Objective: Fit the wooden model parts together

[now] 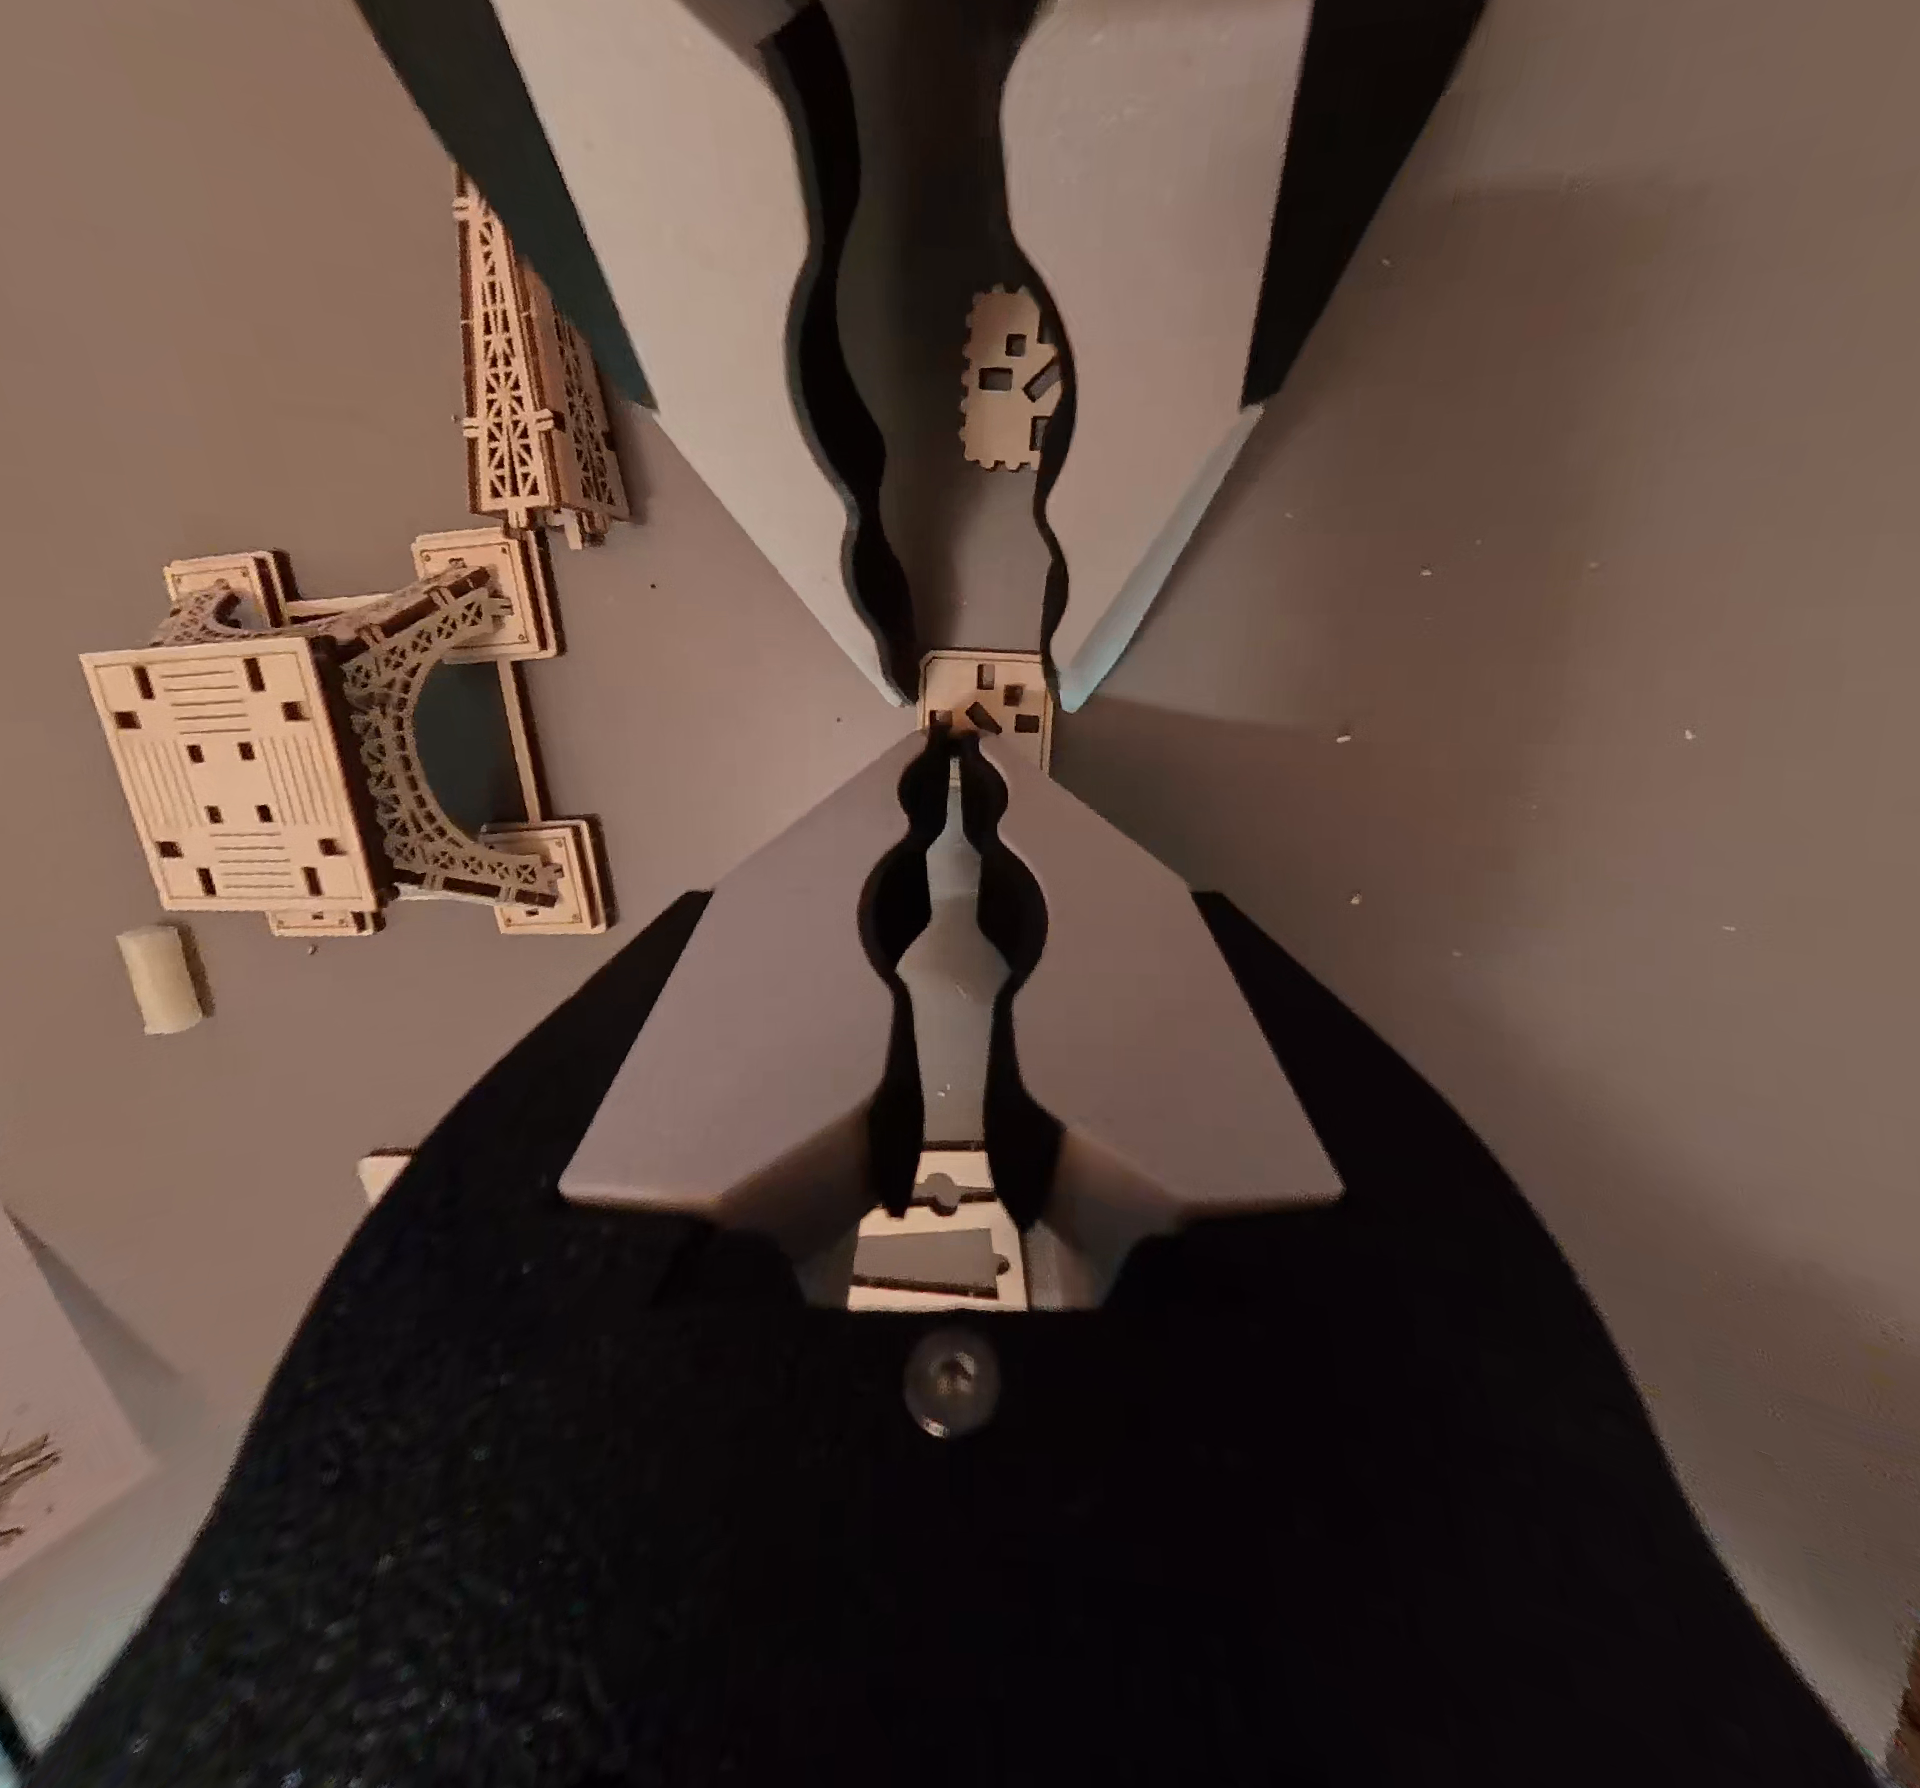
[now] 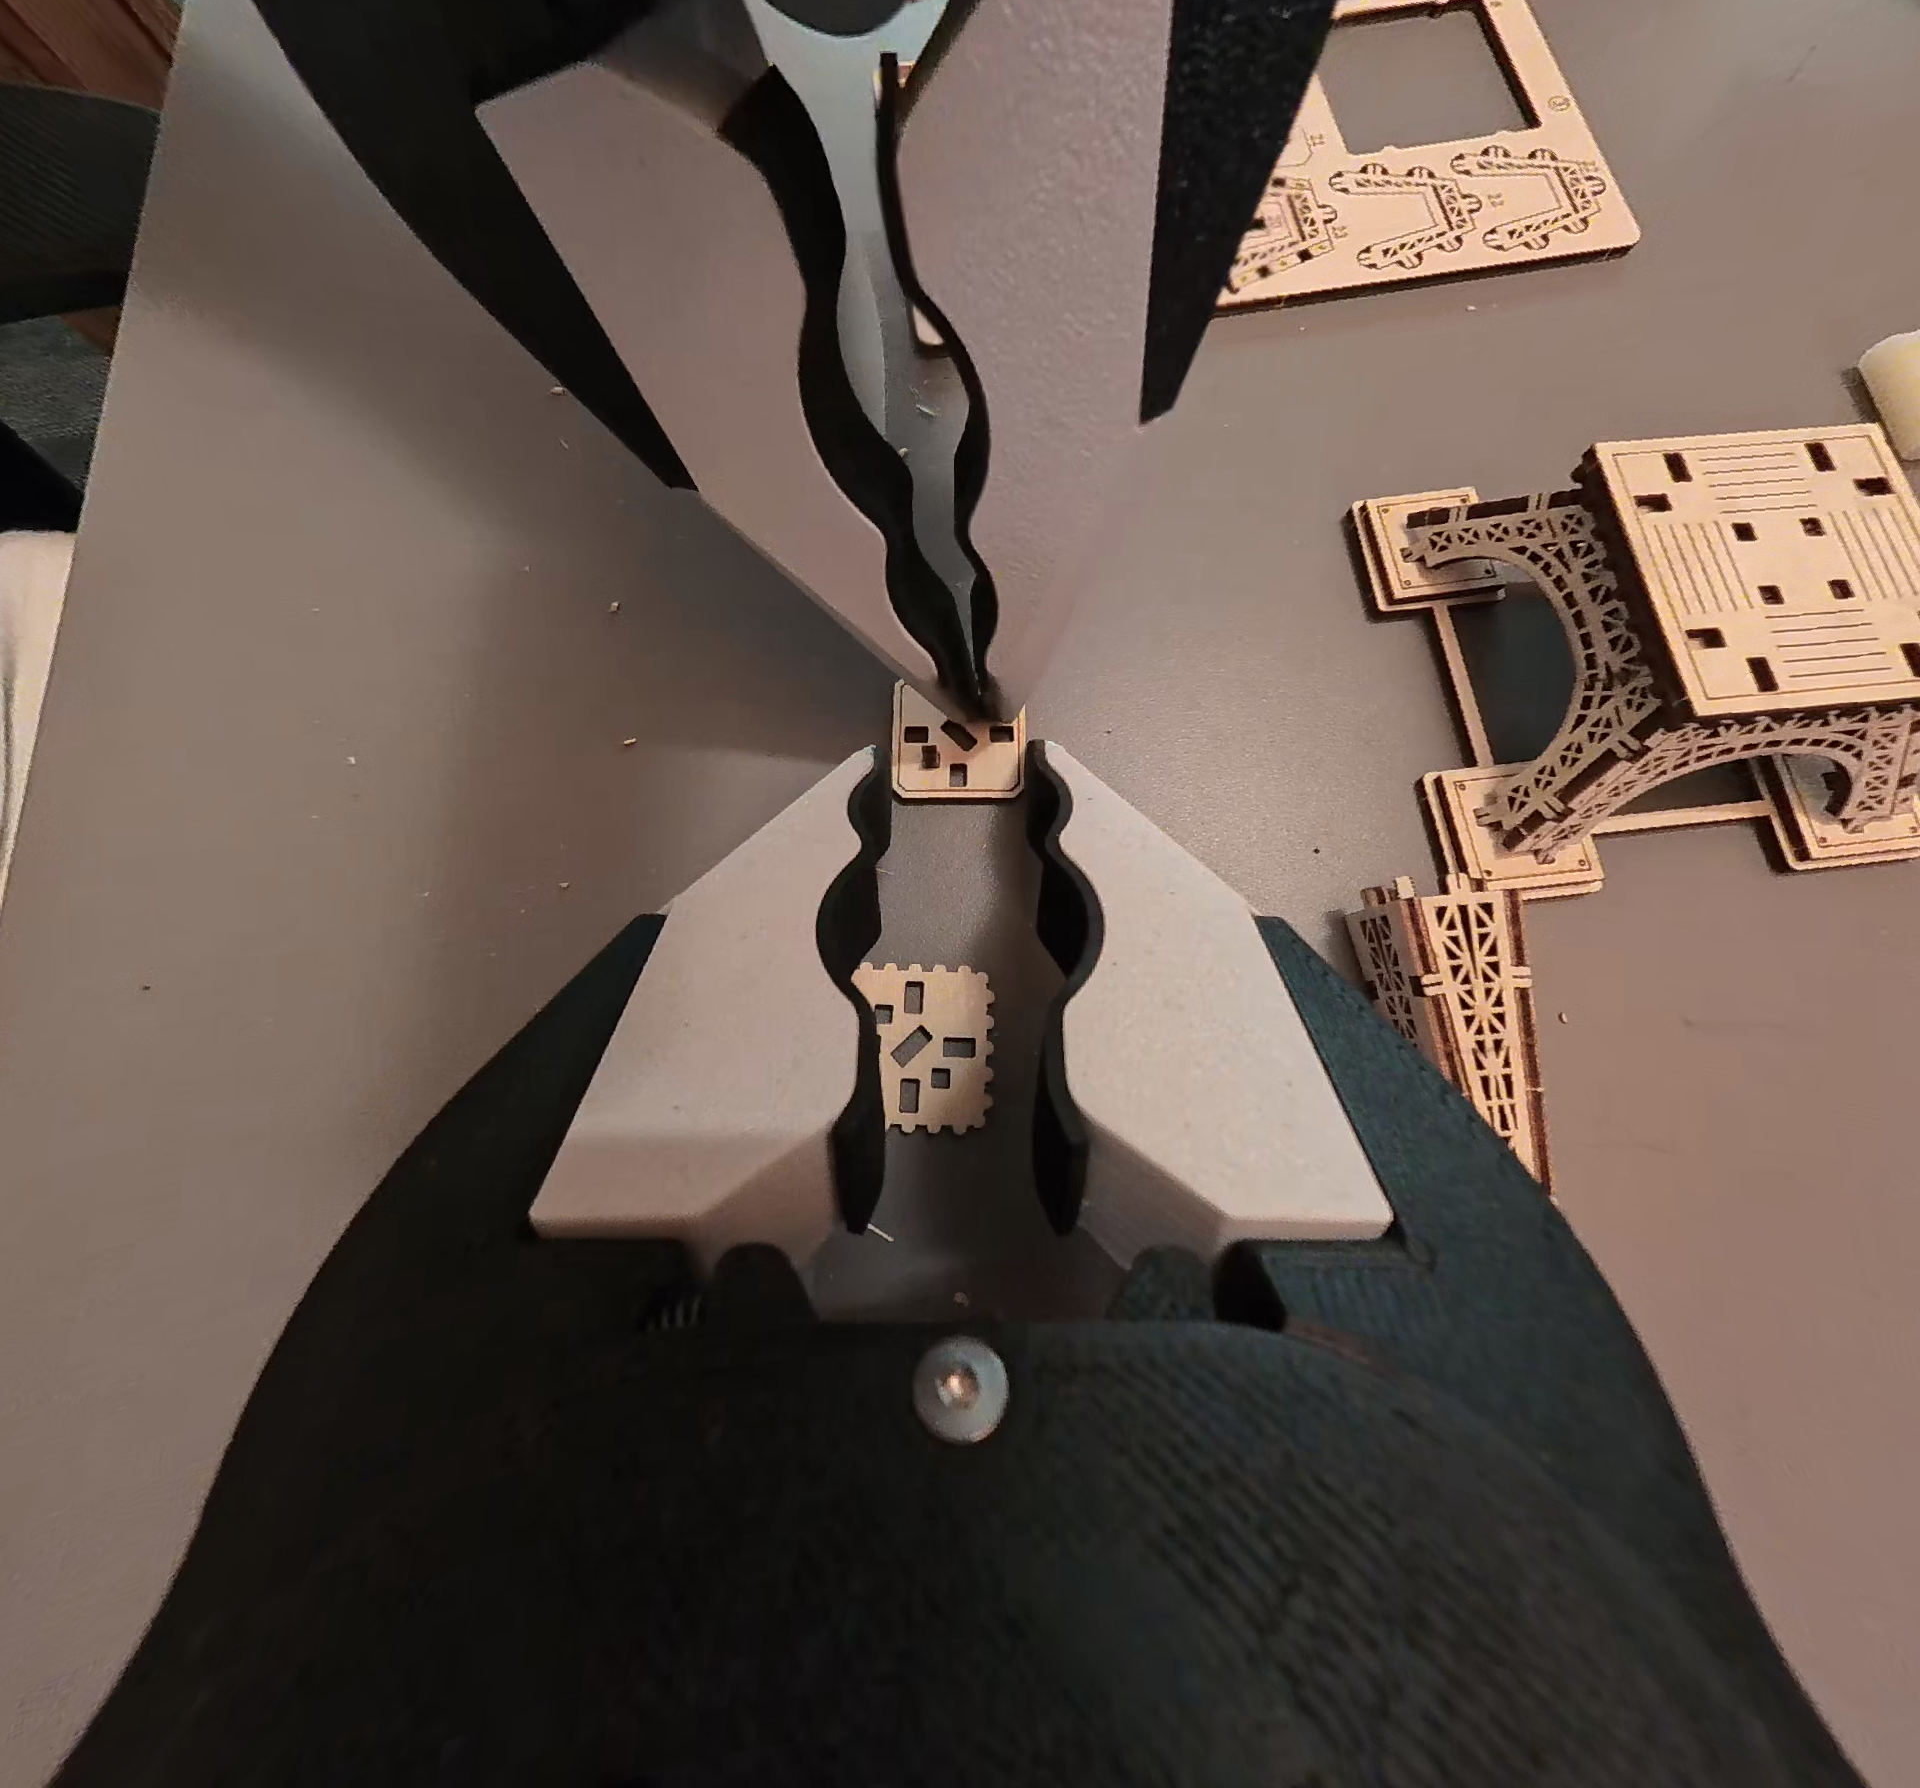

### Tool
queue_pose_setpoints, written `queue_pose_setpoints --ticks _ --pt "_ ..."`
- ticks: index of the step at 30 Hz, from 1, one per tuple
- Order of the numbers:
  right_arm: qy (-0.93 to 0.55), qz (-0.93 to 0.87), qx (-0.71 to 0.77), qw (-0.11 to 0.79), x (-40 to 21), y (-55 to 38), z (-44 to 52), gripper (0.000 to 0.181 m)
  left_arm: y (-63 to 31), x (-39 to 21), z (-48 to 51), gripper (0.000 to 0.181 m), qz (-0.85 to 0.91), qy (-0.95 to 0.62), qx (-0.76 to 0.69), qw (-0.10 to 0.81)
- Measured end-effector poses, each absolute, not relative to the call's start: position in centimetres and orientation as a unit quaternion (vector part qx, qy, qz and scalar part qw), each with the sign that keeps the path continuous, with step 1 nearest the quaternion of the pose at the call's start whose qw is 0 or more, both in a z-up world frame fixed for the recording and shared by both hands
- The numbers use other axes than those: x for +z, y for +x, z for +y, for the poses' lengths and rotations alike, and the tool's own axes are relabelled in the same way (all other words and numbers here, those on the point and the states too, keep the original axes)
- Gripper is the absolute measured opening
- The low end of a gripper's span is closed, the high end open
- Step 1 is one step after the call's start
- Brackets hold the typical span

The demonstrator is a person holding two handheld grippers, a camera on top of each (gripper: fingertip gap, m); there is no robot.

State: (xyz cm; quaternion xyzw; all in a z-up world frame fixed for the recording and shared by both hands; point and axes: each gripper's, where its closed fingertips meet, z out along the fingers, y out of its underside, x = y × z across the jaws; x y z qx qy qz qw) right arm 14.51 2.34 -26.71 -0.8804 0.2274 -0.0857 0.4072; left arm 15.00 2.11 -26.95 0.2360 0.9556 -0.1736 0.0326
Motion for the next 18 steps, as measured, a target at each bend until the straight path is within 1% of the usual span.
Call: queue_pose_setpoints --ticks 3,9,12,15,16,18 --pt "-0.881 0.227 -0.086 0.407 -26.7 14.5 2.3 0.025 15.0 -27.0 2.1 0.001 0.96 0.216 -0.18 0.008" --pt "-0.881 0.227 -0.086 0.407 -26.7 14.5 2.3 0.025 15.0 -26.8 2.0 0.001 0.951 0.207 -0.229 -0.01" --pt "-0.881 0.227 -0.087 0.407 -26.7 14.5 2.3 0.025 15.3 -25.9 1.8 0.005 0.945 0.19 -0.264 -0.025" --pt "-0.881 0.227 -0.086 0.407 -26.7 14.5 2.3 0.025 15.4 -25.3 2.0 0.011 0.945 0.182 -0.268 -0.049" --pt "-0.881 0.227 -0.086 0.407 -26.7 14.5 2.3 0.025 15.6 -25.2 2.0 0.009 0.945 0.186 -0.265 -0.046" --pt "-0.88 0.228 -0.085 0.407 -26.7 14.5 2.3 0.025 15.6 -25.5 2.2 0.001 0.947 0.203 -0.244 -0.038"
